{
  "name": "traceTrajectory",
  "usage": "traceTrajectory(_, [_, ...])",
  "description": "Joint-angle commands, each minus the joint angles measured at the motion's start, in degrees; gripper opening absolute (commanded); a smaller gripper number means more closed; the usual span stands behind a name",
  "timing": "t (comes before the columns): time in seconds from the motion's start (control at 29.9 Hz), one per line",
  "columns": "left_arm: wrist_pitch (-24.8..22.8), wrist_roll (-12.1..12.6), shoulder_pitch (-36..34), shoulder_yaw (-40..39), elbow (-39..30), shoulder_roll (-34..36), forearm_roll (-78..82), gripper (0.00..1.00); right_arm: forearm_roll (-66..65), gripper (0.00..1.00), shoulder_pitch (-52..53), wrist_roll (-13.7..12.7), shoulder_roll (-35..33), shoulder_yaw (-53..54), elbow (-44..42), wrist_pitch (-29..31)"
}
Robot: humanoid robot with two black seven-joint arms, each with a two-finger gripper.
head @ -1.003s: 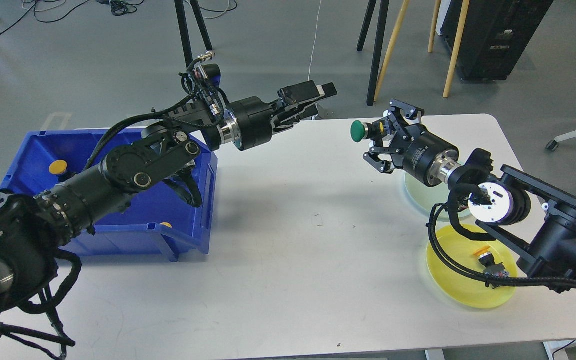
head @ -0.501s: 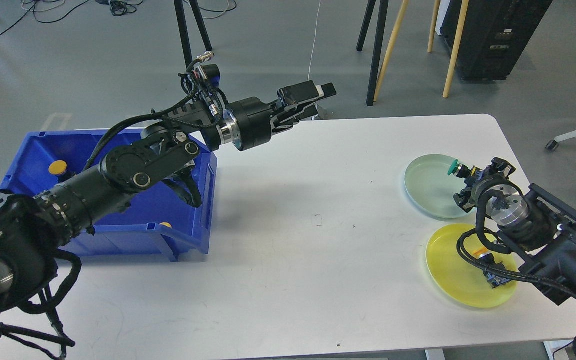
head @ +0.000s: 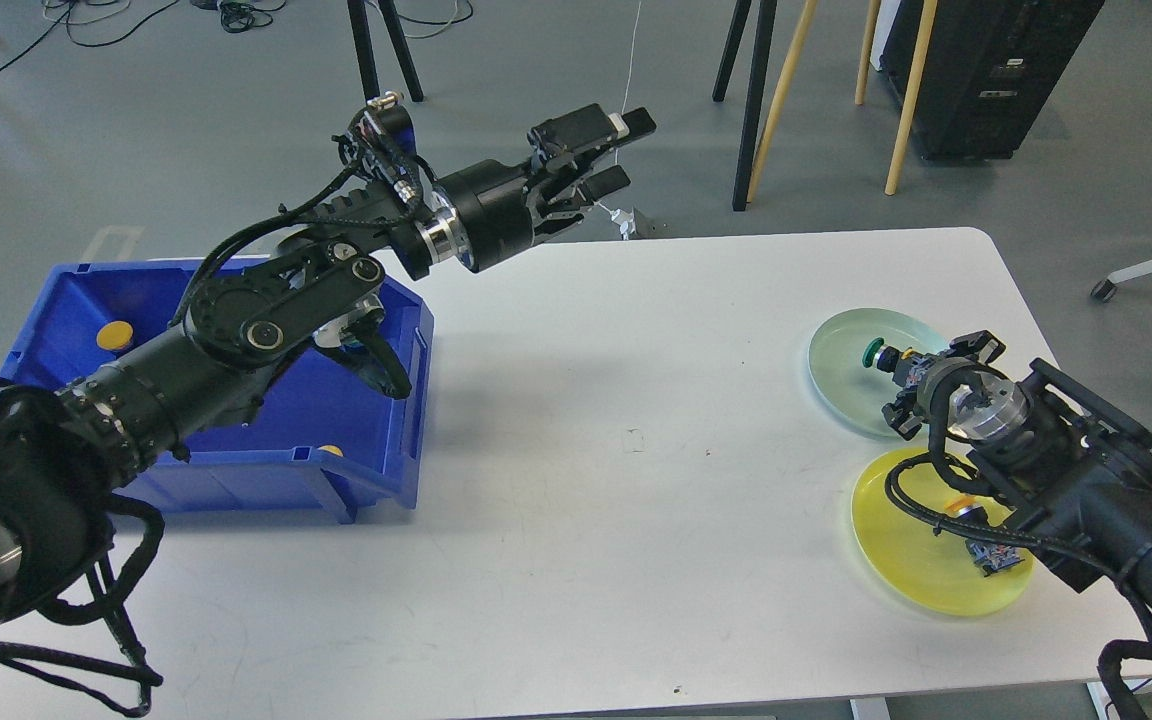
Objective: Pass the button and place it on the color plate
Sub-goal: 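Lower the green button onto the pale green plate with the right gripper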
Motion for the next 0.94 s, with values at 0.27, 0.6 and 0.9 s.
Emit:
traceTrajectory(0.27, [-2.93, -0.01, 0.05, -3.14, 0.62, 8.6, -9.37, 0.92, 0.31, 0.99, -0.16, 0.08, -0.78, 3.86, 6.36, 0.51])
traceTrajectory(0.6, [-2.93, -0.01, 6.29, -3.5, 0.8, 13.45, -16.49, 0.99, -6.71, 0.99, 6.69, 2.1, -11.77, 2.37, 25.98, 23.6])
traceTrajectory(0.9, [-2.93, -0.01, 7.79, -3.85, 1.15, 13.09, -16.67, 1.0, -6.55, 0.99, 6.26, 2.28, -11.86, 3.16, 21.85, 48.85])
